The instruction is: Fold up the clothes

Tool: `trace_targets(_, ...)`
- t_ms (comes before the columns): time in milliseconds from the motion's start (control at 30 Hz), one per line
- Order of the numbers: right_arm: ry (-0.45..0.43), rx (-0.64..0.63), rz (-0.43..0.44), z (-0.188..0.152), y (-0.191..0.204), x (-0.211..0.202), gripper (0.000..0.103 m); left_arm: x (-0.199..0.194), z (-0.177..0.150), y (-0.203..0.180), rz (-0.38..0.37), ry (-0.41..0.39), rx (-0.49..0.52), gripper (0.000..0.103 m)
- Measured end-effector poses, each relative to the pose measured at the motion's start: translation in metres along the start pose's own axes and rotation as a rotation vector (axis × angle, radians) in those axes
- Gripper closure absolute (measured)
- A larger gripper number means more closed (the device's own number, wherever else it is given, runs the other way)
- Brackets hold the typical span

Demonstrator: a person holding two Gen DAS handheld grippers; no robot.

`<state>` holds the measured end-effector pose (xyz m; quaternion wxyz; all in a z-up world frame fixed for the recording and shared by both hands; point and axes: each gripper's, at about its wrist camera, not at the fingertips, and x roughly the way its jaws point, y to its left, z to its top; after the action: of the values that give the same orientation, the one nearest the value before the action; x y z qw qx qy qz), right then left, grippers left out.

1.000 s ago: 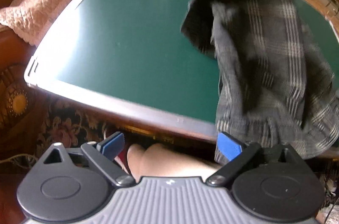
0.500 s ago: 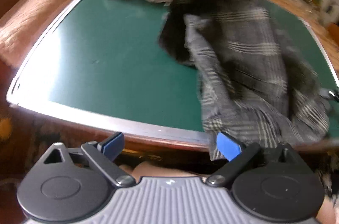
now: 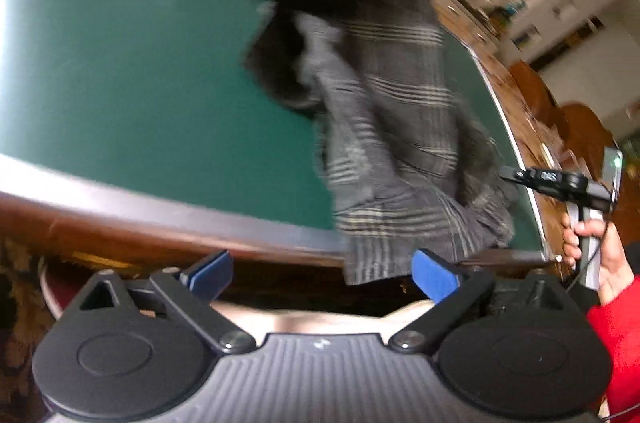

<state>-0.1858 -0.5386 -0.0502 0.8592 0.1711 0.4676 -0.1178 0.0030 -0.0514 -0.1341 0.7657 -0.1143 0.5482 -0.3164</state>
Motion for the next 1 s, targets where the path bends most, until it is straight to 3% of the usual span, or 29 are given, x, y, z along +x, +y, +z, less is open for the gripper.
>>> trace_targets(300,0.019,0.125,0.073,-0.017,-0.021,0.000,0.086,-0.002,0.002,-0.010,-0.105,0.004,-0.019,0.001)
trace_targets(500,0.014,0.102,0.092,-0.018,-0.014,0.002,0.078,0.024,0.025,-0.019,0.010,0.039,-0.036,0.000)
trace_targets(533,0.012,0.096,0.112,-0.019,-0.014,0.003,0.070,0.028,0.027,-0.021,0.027,0.037,-0.033,0.001)
trace_targets(567,0.009,0.089,0.131,-0.019,-0.013,0.004,0.055,0.032,0.029,-0.023,0.042,0.039,-0.036,0.001)
trace_targets(667,0.000,0.023,0.142,-0.022,-0.003,0.007,0.047,0.038,0.035,-0.030,0.089,0.031,-0.032,0.005)
trace_targets(700,-0.005,-0.006,0.124,-0.023,0.001,0.007,0.047,0.039,0.035,-0.033,0.112,0.025,-0.022,0.011)
trace_targets(733,-0.010,-0.027,0.105,-0.024,0.006,0.008,0.055,0.040,0.034,-0.036,0.131,0.022,-0.014,0.017)
trace_targets(767,-0.012,-0.029,0.103,-0.024,0.007,0.007,0.066,0.041,0.035,-0.038,0.132,0.033,-0.013,0.036)
trace_targets(800,-0.013,-0.020,0.111,-0.024,0.006,0.007,0.070,0.041,0.036,-0.039,0.134,0.044,-0.013,0.051)
trace_targets(833,-0.011,0.009,0.133,-0.023,0.002,0.005,0.088,0.041,0.037,-0.040,0.133,0.052,-0.014,0.054)
trace_targets(900,-0.006,0.090,0.201,-0.020,-0.009,-0.001,0.092,0.034,0.040,-0.038,0.118,0.046,-0.024,0.078)
trace_targets(1000,-0.032,0.201,0.327,-0.015,-0.026,-0.021,0.092,0.009,0.052,-0.046,0.051,0.005,0.009,0.089)
